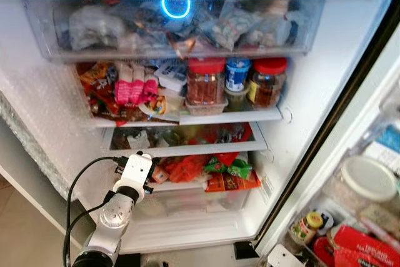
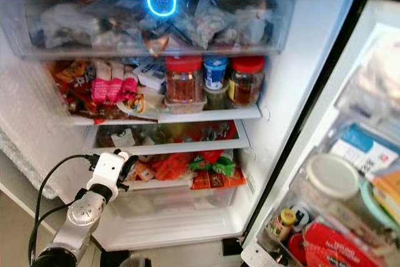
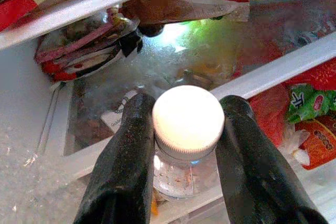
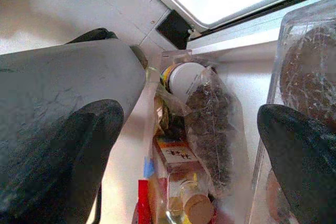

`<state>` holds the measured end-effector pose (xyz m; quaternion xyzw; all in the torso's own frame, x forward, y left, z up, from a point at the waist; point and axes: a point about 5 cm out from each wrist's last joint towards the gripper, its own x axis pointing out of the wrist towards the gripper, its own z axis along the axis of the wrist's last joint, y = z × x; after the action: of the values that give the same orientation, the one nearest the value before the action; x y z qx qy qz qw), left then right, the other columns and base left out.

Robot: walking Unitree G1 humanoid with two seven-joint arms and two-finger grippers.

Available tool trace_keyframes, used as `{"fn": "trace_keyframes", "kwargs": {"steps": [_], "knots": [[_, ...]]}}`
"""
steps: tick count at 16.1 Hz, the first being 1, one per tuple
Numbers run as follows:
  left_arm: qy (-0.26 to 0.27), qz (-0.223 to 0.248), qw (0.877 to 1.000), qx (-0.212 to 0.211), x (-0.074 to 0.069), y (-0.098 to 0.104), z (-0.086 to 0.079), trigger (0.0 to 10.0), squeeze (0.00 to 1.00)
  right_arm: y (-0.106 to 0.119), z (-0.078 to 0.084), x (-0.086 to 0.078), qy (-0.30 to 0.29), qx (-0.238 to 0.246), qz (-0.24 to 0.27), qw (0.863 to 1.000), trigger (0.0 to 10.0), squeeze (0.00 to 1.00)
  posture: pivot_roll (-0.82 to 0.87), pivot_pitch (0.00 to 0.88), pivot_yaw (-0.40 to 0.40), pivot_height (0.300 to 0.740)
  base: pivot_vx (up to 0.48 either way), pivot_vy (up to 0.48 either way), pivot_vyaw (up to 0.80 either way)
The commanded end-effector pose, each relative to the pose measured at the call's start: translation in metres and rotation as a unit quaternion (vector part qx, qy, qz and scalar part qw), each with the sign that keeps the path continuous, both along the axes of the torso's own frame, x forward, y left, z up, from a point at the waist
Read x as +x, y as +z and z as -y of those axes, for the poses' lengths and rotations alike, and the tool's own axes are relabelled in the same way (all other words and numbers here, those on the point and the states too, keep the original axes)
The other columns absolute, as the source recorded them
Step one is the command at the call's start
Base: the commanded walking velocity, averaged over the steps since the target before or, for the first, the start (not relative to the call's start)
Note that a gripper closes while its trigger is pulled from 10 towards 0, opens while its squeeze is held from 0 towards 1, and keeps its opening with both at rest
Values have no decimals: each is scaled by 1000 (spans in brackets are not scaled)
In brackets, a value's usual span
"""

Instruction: Restocking fridge

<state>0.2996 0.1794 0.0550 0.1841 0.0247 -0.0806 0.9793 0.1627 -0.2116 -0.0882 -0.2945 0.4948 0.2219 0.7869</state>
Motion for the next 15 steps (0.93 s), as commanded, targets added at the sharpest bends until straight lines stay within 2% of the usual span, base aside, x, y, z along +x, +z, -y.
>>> {"fn": "trace_keyframes", "kwargs": {"steps": [1, 3, 5, 6, 7, 12, 13, 15], "knots": [[-6, 10, 1000, 4, 3, 4, 3, 10000, 0, -11, -1, -26, -4, -2, -53, 999, 10000, 0, 17, 0, -16, 638, 0, 0, 0], [-7, 17, 1000, 5, 4, 7, 3, 10000, 0, -11, -1, -26, -5, -2, -52, 999, 10000, 0, 18, 0, -17, 638, 0, 0, 0], [-22, 29, 998, 59, 5, 11, 5, 10000, 0, -11, -1, -26, -6, -1, -51, 999, 10000, 0, 18, 0, -17, 638, 0, 0, 0], [-30, 39, 992, 117, 9, 15, 7, 10000, 0, -11, -1, -26, -6, -1, -51, 999, 10000, 0, 19, 0, -18, 638, 0, 0, 0], [-45, 47, 988, 142, 11, 18, 10, 10000, 0, -11, -1, -26, -6, 0, -51, 999, 10000, 0, 19, 0, -17, 638, 0, 0, 0], [-152, 66, 951, 260, 8, 15, 30, 10000, 0, -11, -2, -26, -6, 2, -51, 999, 10000, 0, 21, 0, -17, 638, 0, 0, 0], [-171, 63, 937, 299, 5, 10, 30, 10000, 0, -11, -2, -26, -6, 3, -51, 999, 10000, 0, 21, 0, -16, 638, 0, 0, 0], [-162, 60, 929, 327, 6, 8, 25, 10000, 0, -11, -3, -26, -9, 5, -51, 999, 10000, 0, 22, 0, -13, 638, 0, 0, 0]]}}
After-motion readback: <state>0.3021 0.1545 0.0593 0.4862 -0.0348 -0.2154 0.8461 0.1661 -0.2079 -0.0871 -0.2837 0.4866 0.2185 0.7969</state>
